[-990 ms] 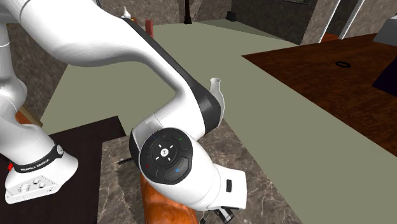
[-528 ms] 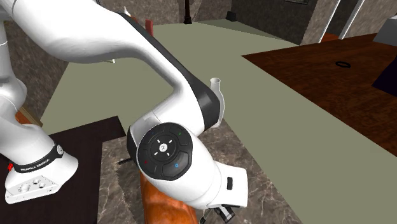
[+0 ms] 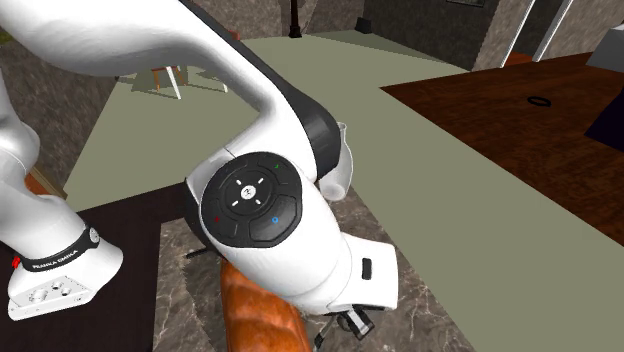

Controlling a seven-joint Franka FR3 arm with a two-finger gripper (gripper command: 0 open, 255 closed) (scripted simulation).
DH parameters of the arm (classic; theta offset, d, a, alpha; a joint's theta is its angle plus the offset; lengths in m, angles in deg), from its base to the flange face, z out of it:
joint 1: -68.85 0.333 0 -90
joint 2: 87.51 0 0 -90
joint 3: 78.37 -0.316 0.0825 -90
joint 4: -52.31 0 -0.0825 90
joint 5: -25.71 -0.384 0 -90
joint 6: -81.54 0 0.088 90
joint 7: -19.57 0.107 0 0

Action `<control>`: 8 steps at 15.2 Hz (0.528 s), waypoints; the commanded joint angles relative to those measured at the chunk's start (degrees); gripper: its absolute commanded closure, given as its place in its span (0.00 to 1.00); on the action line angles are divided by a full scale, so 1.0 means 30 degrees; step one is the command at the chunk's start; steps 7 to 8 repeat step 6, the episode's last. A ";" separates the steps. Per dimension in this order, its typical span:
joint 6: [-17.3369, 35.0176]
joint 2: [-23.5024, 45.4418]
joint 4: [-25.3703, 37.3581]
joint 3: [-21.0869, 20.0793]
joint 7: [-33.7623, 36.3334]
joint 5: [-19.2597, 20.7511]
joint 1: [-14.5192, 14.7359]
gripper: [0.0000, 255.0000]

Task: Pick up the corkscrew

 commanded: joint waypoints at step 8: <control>-0.0642 -0.0949 0.0153 0.0668 0.1049 0.1293 0.0540 1.00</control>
